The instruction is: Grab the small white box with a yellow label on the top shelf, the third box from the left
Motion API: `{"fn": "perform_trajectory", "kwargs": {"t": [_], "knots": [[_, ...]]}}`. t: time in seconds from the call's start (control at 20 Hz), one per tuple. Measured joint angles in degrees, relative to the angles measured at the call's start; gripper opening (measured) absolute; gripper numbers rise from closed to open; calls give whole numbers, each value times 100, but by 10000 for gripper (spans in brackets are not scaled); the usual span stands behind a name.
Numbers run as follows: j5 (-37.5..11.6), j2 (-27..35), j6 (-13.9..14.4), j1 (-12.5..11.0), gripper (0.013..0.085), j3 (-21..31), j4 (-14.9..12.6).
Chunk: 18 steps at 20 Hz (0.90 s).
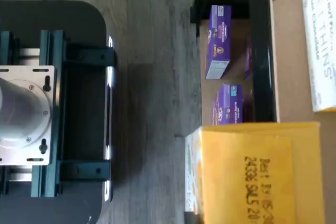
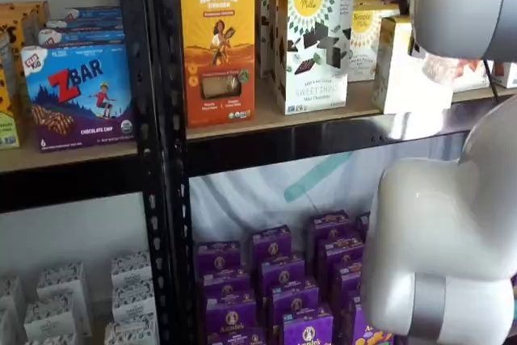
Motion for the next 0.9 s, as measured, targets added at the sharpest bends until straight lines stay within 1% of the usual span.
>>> {"fn": "perform_trajectory", "kwargs": {"t": [0.05, 0.45, 0.9], "knots": [[18, -45, -7, -11, 330, 30, 2], [272, -350, -82, -118, 330, 170, 20], [445, -972, -147, -189, 330, 695, -9]]}}
